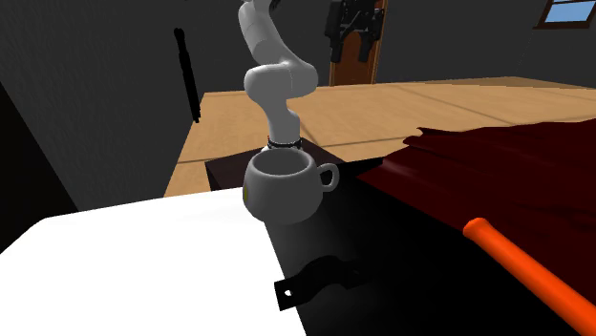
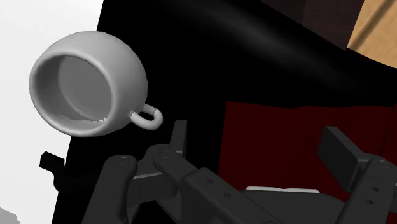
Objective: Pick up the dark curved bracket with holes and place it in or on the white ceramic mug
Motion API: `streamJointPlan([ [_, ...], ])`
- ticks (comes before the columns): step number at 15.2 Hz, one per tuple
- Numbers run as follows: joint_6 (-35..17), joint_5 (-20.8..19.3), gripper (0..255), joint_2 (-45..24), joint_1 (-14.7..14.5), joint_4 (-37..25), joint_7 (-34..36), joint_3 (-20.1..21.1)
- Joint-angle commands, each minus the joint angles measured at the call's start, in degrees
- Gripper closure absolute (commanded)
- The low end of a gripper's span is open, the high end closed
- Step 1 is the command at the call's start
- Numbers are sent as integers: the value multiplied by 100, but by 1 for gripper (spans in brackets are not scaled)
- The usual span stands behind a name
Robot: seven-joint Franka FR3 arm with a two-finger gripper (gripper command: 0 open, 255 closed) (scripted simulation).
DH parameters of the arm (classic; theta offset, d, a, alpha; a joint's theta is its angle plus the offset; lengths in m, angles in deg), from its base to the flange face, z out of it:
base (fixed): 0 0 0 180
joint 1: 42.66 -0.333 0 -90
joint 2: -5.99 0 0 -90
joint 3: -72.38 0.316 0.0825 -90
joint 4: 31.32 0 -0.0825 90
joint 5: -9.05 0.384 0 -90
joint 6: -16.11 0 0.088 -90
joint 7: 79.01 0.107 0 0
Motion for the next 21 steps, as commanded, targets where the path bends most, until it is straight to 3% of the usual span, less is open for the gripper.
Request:
streamJointPlan([
  [1,0,0,0,0,0,0,0,0],
  [11,-1783,-1032,0,-723,151,614,-1650,-1026],
  [21,-3700,-1548,0,-2372,166,297,-3203,-2039],
])
